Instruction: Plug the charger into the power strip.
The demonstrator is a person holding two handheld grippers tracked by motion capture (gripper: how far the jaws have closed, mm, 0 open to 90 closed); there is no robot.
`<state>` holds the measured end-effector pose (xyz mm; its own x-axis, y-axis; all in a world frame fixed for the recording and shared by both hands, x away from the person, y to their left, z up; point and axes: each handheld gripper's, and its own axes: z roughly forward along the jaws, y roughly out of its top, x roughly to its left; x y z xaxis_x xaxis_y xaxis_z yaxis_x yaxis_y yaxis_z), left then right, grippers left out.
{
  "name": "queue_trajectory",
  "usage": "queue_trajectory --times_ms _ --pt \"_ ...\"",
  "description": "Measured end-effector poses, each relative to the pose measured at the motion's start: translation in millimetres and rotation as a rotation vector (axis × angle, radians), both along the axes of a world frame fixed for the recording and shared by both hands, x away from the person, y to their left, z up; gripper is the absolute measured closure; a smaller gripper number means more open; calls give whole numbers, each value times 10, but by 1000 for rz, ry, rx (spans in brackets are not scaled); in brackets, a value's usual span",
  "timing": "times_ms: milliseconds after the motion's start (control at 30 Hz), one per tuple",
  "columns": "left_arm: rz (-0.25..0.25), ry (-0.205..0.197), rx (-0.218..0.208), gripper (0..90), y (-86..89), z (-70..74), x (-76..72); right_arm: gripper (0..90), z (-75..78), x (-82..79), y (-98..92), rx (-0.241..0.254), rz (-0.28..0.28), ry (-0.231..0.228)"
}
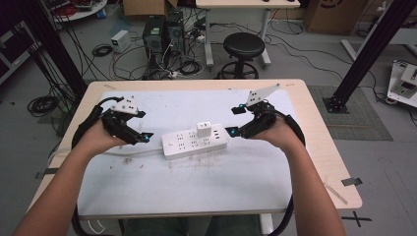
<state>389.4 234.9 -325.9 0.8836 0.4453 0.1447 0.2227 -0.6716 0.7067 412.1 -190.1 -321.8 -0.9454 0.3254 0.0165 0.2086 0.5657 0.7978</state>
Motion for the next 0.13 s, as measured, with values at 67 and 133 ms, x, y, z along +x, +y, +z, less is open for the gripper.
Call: queue_trajectory --times_ms 67,133 --pt "-1 2 0 177 -6 -4 -1 180 2 0 8 1 2 -3" --pt "-2 1 5 177 -5 -5 1 179 3 0 11 1 4 -7"
